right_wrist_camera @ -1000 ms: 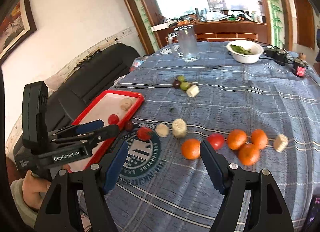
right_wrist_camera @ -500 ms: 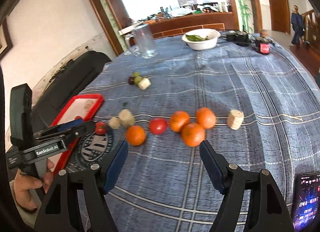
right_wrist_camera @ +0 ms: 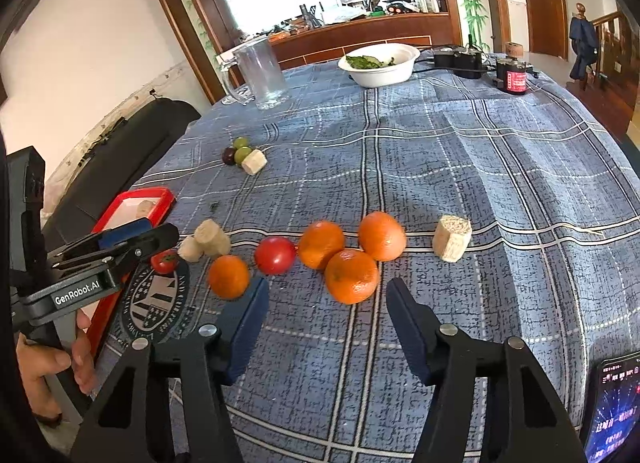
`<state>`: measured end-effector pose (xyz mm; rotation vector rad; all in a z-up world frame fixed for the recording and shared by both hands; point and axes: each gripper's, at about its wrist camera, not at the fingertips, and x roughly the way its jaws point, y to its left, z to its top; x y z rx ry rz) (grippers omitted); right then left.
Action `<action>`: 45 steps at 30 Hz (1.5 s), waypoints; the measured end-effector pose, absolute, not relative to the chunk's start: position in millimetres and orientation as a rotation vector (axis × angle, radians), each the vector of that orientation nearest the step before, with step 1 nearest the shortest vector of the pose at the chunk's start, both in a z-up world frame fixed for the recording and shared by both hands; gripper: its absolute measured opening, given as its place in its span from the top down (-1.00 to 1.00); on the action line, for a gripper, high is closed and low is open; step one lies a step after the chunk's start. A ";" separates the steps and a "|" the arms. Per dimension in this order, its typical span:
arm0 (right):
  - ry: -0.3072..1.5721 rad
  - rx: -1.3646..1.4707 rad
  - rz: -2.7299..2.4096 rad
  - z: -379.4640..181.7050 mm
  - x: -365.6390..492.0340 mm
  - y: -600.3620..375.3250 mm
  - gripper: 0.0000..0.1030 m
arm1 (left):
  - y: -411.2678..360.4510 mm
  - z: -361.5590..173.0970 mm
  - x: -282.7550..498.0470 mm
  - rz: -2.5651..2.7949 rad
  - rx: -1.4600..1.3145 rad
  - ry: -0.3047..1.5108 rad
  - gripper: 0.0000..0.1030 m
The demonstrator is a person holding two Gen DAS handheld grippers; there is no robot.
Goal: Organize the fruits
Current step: 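Move left tool to the cork cylinder while right tool approaches an orange, then close left tool on the cork cylinder while right tool grasps the orange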
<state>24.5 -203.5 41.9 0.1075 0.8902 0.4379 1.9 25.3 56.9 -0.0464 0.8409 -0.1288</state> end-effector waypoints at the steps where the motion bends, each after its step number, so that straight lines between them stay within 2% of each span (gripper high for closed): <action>1: 0.894 0.108 0.435 40.8 26.0 -204.0 -0.10 | 23.0 55.5 4.1 -0.136 -0.040 0.845 -0.05; 5: 0.906 0.095 0.417 35.9 31.0 -204.4 -0.06 | 16.4 46.2 14.3 -0.157 -0.036 0.872 0.24; 15: 0.942 0.086 0.395 24.0 44.3 -204.4 -0.05 | 13.9 23.2 29.9 -0.162 -0.071 0.934 0.25; 16: 0.945 0.085 0.396 22.9 45.4 -203.5 -0.05 | 13.5 22.3 29.9 -0.161 -0.066 0.932 0.30; 17: 0.947 0.081 0.396 21.5 47.4 -202.3 -0.03 | 12.9 21.1 30.2 -0.161 -0.060 0.933 0.45; 26: 0.957 0.058 0.400 12.5 53.6 -193.5 0.30 | 11.2 19.4 29.9 -0.166 -0.020 0.920 0.48; 34: 0.935 0.076 0.396 25.0 43.2 -198.6 0.30 | 13.5 18.7 28.7 -0.177 -0.033 0.932 0.52; 45: 0.884 0.071 0.430 50.6 25.0 -193.0 0.31 | 40.1 61.0 -13.3 -0.188 -0.078 0.836 0.53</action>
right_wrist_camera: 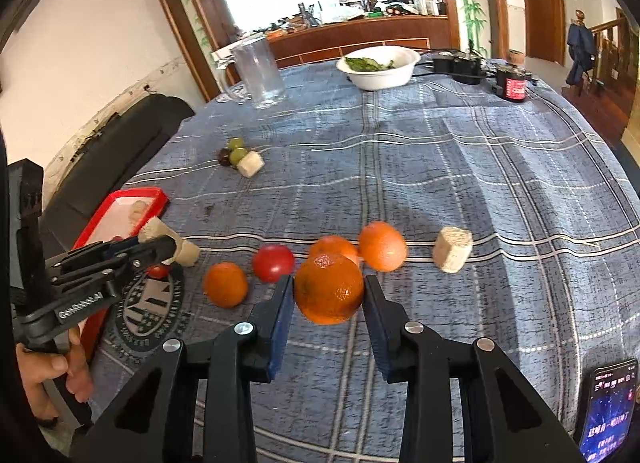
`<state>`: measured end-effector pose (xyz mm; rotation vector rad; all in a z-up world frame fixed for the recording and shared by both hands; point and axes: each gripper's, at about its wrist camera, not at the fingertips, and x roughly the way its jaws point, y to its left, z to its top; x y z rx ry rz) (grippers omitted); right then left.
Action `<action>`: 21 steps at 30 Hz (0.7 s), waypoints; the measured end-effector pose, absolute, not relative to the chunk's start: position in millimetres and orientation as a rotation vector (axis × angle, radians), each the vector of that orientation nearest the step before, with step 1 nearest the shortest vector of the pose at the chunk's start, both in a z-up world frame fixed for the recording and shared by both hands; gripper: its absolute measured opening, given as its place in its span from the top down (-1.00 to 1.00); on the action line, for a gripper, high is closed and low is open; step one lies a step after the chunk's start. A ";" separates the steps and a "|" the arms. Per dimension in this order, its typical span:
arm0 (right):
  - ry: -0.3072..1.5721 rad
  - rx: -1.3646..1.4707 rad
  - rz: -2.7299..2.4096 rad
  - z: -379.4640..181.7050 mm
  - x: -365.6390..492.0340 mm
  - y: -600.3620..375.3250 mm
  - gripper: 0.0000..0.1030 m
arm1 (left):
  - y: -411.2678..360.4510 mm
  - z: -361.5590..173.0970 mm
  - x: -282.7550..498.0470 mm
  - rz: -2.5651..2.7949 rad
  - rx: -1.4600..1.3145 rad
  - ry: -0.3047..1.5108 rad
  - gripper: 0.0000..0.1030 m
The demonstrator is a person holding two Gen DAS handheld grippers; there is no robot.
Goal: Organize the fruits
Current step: 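Close left tool on the cork cylinder while right tool grasps the orange, then carry cork cylinder and orange into the tray and open both tools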
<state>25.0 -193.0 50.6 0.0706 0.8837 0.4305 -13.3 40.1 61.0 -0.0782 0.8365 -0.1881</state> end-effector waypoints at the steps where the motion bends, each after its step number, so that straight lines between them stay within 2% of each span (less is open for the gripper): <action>1: 0.880 0.067 0.436 51.8 23.1 -190.9 0.31 | 44.0 64.2 -17.2 -0.184 -0.084 0.829 0.53; 9: 0.861 0.046 0.500 61.9 12.7 -168.1 0.31 | 101.6 83.0 -52.8 -0.078 -0.160 0.791 0.53; 21: 0.868 0.017 0.607 63.1 2.8 -125.0 0.31 | 149.3 72.4 -87.8 0.065 -0.174 0.791 0.52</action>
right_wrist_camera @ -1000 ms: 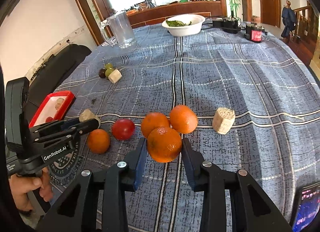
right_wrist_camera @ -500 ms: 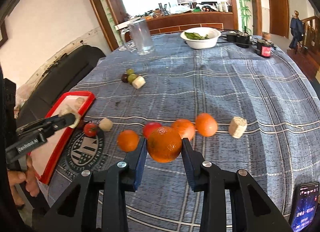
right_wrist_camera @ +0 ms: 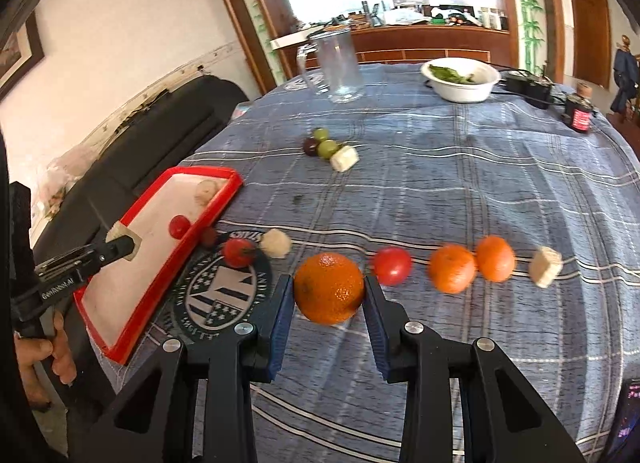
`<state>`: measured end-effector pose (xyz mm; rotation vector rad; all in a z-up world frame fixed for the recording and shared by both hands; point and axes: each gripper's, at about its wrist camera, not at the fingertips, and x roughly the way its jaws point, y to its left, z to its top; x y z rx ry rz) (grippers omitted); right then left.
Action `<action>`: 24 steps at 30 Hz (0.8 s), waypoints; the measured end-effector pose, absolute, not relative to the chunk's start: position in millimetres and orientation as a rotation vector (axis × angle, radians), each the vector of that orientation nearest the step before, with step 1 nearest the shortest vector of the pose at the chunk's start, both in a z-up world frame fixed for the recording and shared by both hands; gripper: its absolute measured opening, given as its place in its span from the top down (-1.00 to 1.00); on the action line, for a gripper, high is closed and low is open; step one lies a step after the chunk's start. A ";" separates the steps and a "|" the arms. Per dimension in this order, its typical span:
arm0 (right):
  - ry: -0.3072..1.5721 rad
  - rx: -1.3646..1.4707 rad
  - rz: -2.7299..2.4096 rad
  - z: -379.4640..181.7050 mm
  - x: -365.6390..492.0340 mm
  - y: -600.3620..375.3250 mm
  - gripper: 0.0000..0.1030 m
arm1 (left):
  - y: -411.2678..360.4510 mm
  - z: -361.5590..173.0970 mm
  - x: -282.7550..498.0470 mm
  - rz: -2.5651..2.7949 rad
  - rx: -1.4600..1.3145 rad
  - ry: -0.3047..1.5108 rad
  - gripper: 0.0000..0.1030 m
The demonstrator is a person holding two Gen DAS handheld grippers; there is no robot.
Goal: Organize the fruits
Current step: 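Carry cork cylinder and orange into the tray and open both tools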
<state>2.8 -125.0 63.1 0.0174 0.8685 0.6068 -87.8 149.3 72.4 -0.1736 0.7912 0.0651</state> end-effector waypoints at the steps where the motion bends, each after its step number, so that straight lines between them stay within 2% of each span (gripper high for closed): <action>1: 0.870 0.012 0.615 63.1 2.5 -121.5 0.31 | 152.0 71.2 -88.8 0.068 -0.178 0.794 0.52; 11: 0.882 -0.053 0.730 66.3 -1.4 -69.5 0.31 | 169.0 64.7 -90.4 0.095 -0.194 0.810 0.52; 24: 0.964 -0.054 0.944 65.0 41.8 29.8 0.32 | 210.1 71.1 -80.0 0.163 -0.229 0.808 0.52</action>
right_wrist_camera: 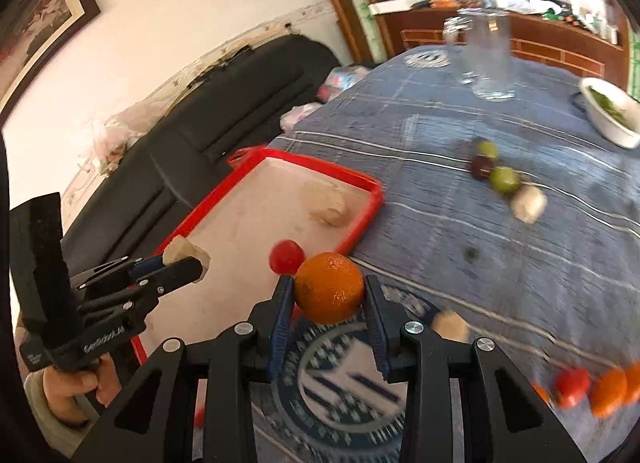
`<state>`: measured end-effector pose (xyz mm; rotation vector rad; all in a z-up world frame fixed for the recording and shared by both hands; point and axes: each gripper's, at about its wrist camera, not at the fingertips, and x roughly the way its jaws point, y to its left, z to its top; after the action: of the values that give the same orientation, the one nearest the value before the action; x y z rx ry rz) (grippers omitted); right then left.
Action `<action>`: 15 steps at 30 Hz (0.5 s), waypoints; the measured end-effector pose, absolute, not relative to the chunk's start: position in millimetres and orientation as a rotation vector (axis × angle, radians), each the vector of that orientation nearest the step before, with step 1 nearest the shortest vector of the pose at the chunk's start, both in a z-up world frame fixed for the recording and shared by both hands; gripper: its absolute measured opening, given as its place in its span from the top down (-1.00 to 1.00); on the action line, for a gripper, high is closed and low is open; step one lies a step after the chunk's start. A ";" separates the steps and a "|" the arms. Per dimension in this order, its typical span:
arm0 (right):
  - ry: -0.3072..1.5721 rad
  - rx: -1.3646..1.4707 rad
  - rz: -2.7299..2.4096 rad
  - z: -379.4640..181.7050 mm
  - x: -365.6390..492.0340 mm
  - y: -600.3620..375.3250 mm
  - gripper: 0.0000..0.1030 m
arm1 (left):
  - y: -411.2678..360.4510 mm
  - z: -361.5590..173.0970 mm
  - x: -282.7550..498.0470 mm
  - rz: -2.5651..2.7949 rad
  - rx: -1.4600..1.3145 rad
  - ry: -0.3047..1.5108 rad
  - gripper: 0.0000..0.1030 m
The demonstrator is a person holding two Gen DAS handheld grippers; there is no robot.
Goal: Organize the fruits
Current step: 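Carry cork cylinder and orange into the tray and open both tools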
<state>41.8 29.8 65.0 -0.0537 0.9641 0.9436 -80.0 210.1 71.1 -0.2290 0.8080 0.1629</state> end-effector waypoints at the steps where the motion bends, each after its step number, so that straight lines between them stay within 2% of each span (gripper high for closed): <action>1: 0.973 -0.059 0.954 63.9 44.4 37.7 0.32 | 214.9 70.4 -78.0 0.167 -0.243 0.814 0.52; 15: 1.040 -0.065 1.044 46.9 76.7 132.5 0.32 | 277.1 67.3 -28.4 0.200 -0.353 0.864 0.52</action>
<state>76.7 132.5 46.9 -0.0648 1.0402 1.0445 -28.4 277.1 67.3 -0.3529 0.8635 0.1995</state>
